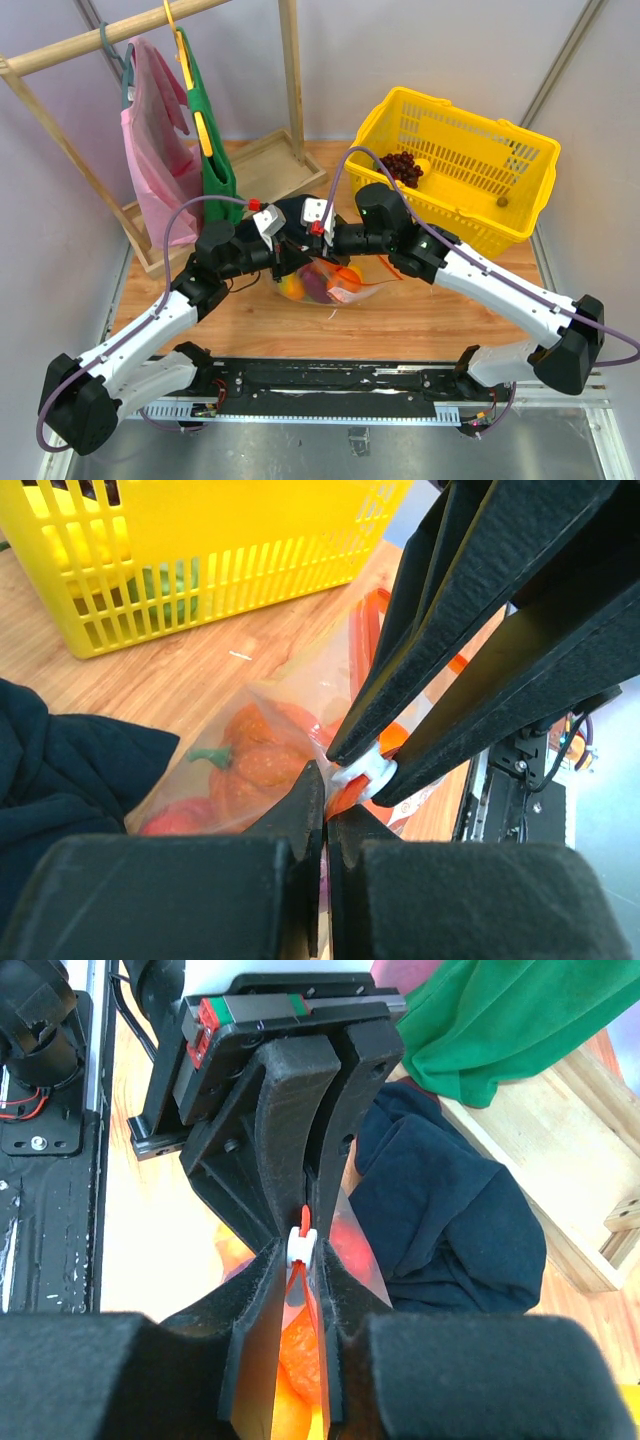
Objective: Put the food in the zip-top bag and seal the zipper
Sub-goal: Zip the zipper food storage bag at the center of the board.
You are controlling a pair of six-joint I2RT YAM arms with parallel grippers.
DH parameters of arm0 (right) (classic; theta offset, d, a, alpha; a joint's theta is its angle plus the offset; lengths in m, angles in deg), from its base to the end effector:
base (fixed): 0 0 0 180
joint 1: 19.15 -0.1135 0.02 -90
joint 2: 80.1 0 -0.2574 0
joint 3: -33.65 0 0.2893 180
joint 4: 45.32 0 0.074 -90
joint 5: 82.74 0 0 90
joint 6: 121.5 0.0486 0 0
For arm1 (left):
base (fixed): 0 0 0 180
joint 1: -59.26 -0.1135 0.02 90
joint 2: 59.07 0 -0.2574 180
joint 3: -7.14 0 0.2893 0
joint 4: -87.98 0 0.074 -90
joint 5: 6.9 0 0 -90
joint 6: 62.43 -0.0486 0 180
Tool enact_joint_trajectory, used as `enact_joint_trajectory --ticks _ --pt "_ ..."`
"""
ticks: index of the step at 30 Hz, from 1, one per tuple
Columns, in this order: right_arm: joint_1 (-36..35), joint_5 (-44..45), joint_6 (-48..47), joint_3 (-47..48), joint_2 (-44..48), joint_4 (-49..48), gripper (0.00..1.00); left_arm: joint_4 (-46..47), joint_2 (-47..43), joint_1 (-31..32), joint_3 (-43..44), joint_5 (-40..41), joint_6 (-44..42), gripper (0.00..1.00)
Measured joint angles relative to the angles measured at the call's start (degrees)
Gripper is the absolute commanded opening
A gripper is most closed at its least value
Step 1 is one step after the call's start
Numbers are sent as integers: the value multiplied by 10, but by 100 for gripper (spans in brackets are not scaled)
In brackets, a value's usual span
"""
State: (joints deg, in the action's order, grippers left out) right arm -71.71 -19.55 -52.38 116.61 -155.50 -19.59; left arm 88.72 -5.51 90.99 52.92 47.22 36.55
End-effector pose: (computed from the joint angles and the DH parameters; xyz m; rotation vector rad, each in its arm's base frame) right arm 0.1975 0.2939 0.3640 -1.4042 1.3319 0.8143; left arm 0.2115 -0.1643 0.2675 0.8199 1.5853 -1.0485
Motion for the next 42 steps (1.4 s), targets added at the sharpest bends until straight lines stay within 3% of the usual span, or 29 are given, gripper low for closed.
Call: enact_joint_trajectory --ticks 3,6,14,18,22,25,28,29,42 --pt "0 1 0 0 -4 4 14 0 0 0 0 0 0 0" --pt "0 1 -2 0 -5 5 1 0 0 0 0 -1 0 0" --pt "0 3 -4 0 -5 7 1 0 -3 0 -1 0 0 2" --pt "0 3 -4 0 1 14 1 16 -11 0 -12 -7 -1 28" --pt "0 0 -4 0 11 27 1 35 -11 0 -17 -23 0 33" --pt "0 -1 -3 0 15 30 1 49 -9 0 -17 -40 -1 29" --pt "0 -2 -3 0 15 32 1 55 -5 0 -17 -53 -4 2" --pt "0 -2 -3 0 15 33 1 55 -4 0 -17 -56 -3 1" --pt "-6 30 -13 0 26 69 1 65 -34 7 -40 -19 -12 0"
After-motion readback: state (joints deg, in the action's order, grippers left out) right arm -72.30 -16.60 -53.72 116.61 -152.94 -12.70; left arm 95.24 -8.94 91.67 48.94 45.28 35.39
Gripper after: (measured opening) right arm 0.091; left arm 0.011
